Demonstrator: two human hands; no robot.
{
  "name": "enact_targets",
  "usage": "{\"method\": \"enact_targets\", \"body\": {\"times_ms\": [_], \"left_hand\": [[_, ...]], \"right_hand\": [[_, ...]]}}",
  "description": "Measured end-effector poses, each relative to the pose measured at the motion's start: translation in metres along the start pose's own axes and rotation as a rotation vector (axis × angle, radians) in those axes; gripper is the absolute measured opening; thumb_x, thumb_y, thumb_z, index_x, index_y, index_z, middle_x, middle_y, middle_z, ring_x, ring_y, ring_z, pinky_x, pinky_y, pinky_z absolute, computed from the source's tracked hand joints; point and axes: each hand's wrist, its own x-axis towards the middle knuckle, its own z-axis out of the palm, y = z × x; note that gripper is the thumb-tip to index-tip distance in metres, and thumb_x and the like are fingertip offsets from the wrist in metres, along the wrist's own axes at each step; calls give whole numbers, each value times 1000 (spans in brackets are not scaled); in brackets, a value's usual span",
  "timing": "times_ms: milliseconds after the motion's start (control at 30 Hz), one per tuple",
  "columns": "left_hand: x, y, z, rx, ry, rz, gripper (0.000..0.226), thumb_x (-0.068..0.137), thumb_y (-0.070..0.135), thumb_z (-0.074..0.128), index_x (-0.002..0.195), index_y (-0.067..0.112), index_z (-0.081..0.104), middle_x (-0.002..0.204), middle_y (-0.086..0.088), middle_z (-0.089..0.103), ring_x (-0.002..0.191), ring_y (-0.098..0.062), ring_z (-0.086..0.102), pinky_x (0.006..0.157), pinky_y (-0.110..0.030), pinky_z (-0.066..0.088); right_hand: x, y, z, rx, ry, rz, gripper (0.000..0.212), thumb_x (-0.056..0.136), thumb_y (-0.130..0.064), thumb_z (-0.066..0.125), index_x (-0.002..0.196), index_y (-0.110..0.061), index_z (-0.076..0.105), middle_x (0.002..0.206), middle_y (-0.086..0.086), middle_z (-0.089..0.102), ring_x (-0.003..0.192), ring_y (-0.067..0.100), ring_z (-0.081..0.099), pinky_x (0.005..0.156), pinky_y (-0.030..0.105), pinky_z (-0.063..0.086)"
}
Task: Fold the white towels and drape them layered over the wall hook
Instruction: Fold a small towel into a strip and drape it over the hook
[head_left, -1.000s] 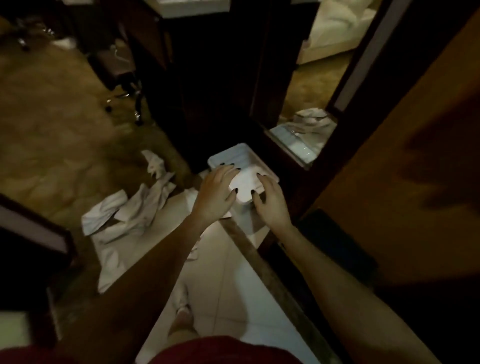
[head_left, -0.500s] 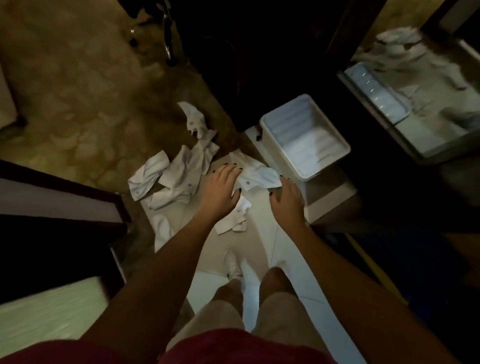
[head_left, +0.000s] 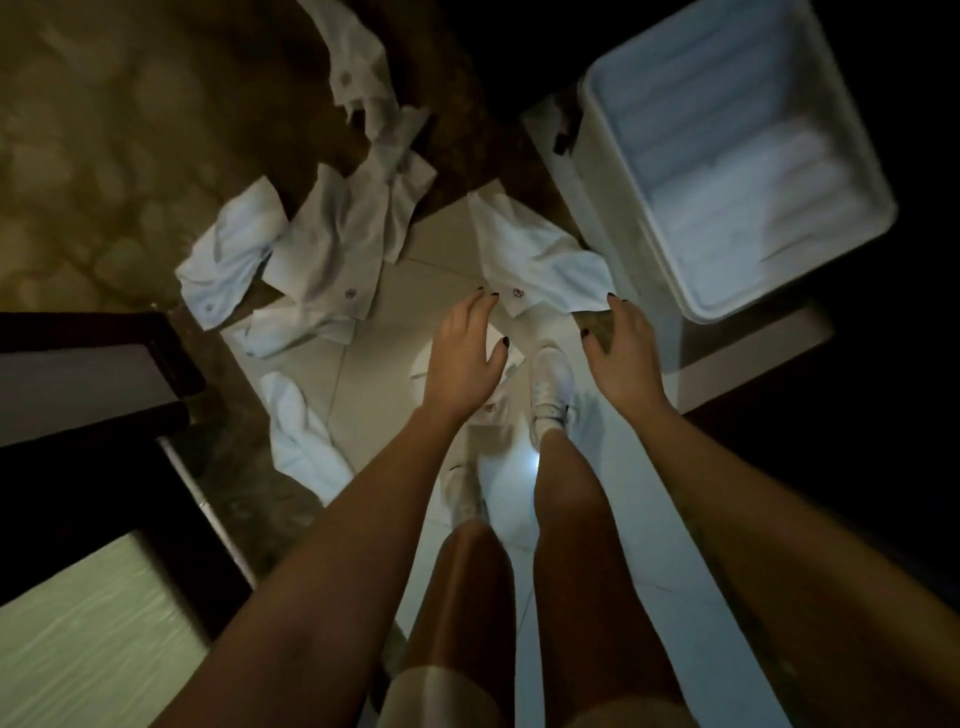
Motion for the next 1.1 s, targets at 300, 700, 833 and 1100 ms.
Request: {"method": "enact_targets", "body": {"times_ms": [300, 700, 833, 1100], "left_hand": [[156, -81, 177, -15, -168, 28, 50, 95, 15, 55, 143, 6, 43, 150, -13, 37, 126, -30, 48, 102, -38, 42], [287, -169, 312, 214, -292, 219, 64, 92, 40, 62, 145, 13, 40, 147, -13, 36, 139, -31, 28, 109, -36, 33], [294, -176, 326, 236, -189, 213, 47, 88, 36, 66, 129, 14, 58, 135, -14, 46, 128, -34, 38, 103, -37, 36], [298, -176, 325, 187, -151, 177, 26, 93, 30, 62, 114, 15, 67, 127, -11, 51, 122, -34, 42, 101, -37, 34]], "right_hand": [[185, 120, 96, 35, -33, 128, 56, 97, -22, 54, 148, -7, 36, 150, 19, 37, 140, 32, 33, 116, 46, 27], [285, 227, 216, 40, 144, 407, 68, 90, -23, 68, 145, 1, 36, 135, 29, 45, 123, 39, 43, 99, 39, 33], [301, 239, 231, 104, 245, 442, 79, 82, -31, 76, 144, 0, 37, 138, 25, 43, 126, 39, 43, 102, 45, 38], [302, 249, 234, 346, 232, 456, 40, 86, -25, 69, 116, -5, 51, 117, 17, 52, 106, 31, 54, 83, 30, 43]]}}
